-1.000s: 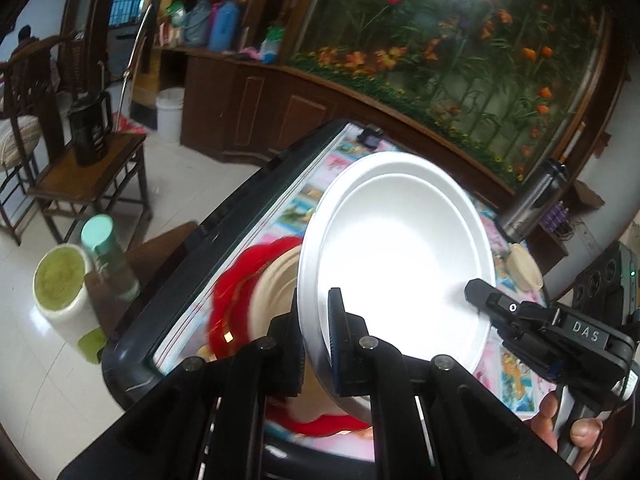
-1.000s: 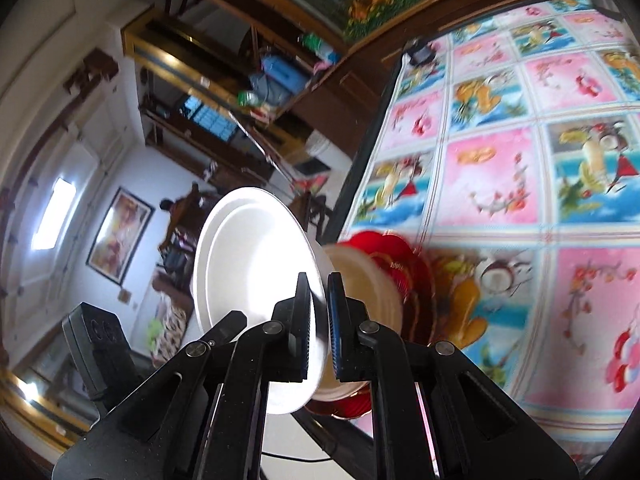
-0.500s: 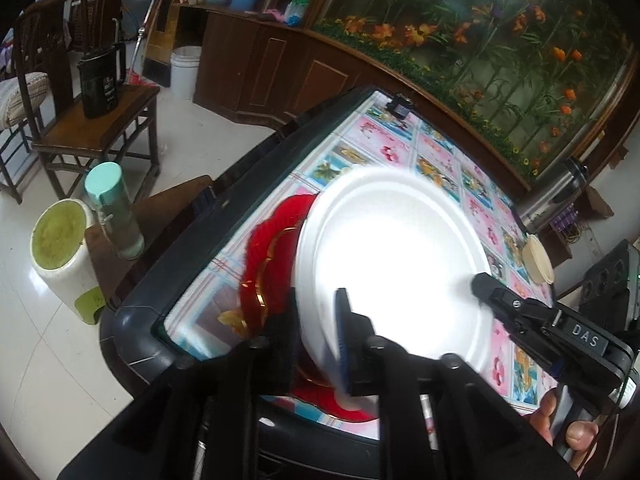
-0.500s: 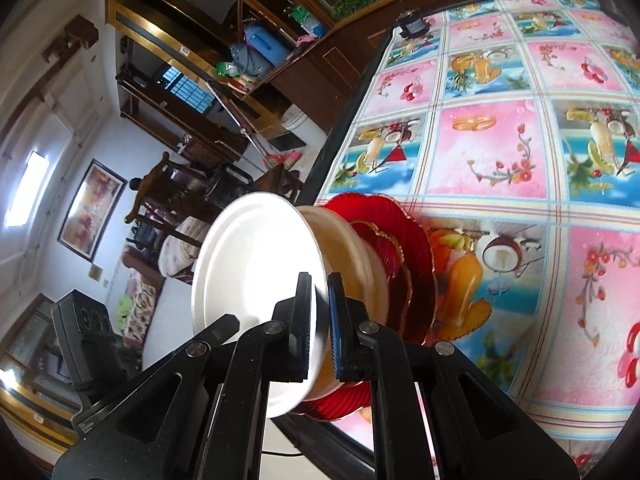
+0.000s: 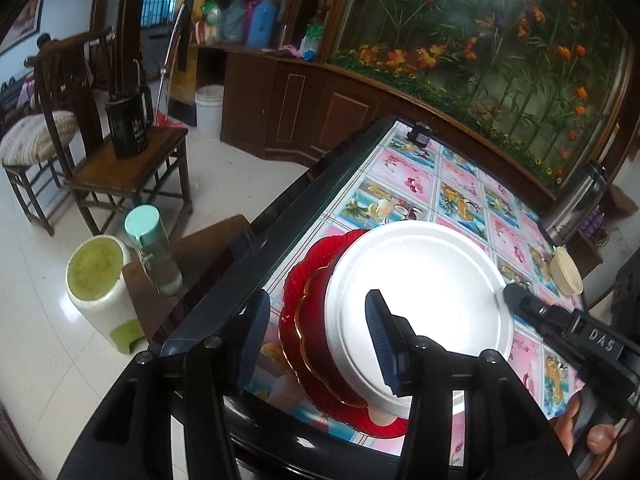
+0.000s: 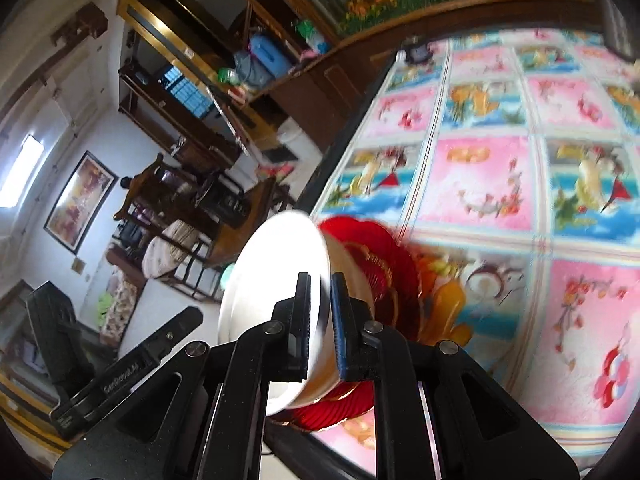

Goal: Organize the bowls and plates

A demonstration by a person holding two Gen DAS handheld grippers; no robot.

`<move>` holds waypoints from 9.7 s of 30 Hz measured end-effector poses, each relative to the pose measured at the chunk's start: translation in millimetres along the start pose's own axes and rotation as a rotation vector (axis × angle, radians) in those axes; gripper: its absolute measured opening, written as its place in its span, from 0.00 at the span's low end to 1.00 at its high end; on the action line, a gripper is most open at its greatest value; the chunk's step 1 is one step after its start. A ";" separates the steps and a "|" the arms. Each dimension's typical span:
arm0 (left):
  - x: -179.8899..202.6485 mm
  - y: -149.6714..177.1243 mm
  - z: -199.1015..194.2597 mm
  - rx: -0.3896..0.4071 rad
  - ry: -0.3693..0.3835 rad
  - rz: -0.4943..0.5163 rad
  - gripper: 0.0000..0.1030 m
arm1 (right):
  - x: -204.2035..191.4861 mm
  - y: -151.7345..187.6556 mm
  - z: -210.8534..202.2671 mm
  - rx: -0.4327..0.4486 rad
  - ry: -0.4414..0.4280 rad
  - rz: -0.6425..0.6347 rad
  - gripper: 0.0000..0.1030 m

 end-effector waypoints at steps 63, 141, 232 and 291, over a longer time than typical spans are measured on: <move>342.2 61.0 123.6 -0.392 0.298 0.418 0.66 | 395.0 -73.5 -223.7 0.415 0.225 0.653 0.20; 460.4 31.0 208.7 -0.393 0.309 0.158 0.13 | 413.7 -135.6 -181.2 0.246 0.154 0.666 0.12; 32.9 -3.7 -39.6 0.194 -0.189 0.118 0.78 | 30.6 2.1 -31.3 0.013 0.005 0.040 0.30; 49.5 11.9 -64.6 0.213 -0.112 0.077 1.00 | -12.0 31.5 -50.0 -0.005 -0.080 -0.089 0.30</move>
Point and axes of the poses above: each gripper's, at about its wrist camera, not at the fingertips, and z roughly the way its jaws point, x to its right, y to its underside, the point moved 9 cm from there along z, roughly the way its jaws point, and after that the axes turned 1 degree about x, right-handed, at the moved point
